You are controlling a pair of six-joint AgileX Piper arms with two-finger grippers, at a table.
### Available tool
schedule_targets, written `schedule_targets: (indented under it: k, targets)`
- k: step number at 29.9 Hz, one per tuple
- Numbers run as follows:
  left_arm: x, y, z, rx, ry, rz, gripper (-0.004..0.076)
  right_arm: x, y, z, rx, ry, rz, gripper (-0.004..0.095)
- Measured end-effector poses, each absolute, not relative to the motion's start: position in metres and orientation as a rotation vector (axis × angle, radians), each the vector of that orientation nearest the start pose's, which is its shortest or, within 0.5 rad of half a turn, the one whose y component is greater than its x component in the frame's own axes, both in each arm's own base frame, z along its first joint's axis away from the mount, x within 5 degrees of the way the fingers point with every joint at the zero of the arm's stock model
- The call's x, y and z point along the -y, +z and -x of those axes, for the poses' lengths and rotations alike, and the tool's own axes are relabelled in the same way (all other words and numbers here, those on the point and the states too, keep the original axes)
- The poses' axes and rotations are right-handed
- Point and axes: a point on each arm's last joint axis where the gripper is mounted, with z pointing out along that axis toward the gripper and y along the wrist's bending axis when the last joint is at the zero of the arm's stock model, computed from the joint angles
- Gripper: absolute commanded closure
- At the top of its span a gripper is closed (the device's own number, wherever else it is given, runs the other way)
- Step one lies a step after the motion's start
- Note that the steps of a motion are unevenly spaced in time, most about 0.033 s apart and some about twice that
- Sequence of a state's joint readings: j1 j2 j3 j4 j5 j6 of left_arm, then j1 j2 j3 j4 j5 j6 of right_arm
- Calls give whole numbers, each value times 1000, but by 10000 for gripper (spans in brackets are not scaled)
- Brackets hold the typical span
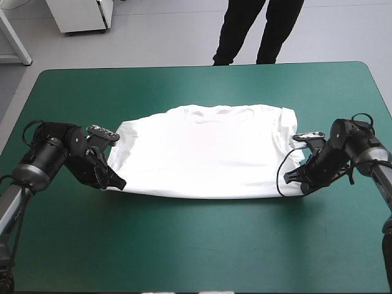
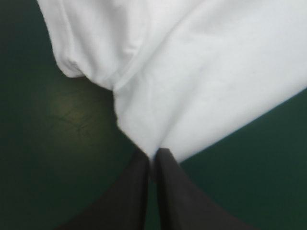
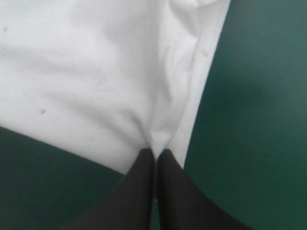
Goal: Fold the cloth
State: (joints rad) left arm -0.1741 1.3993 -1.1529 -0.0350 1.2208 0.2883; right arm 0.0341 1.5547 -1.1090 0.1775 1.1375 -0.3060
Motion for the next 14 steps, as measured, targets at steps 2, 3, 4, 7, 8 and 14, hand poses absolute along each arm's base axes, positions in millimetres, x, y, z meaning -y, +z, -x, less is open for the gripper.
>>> schedule_targets:
  k: [2,3,4,7,8,14]
  targets:
    - [46,303,-252,-2865,-19,-657,487,-24,256,-279,-2988,227,415,704]
    - [46,304,-251,-2862,-14,-654,428,-24,260,-277,-2976,225,417,648]
    - [45,307,-249,-2853,-12,-651,391,-24,265,-275,-2963,222,419,603]
    - [44,315,-242,-2827,-10,-629,330,-24,276,-266,-2937,218,422,460]
    - [43,319,-239,-2814,-6,-613,332,-24,281,-264,-2924,216,420,424]
    - [39,354,-223,-2699,12,-538,335,-23,308,-246,-2821,199,385,400]
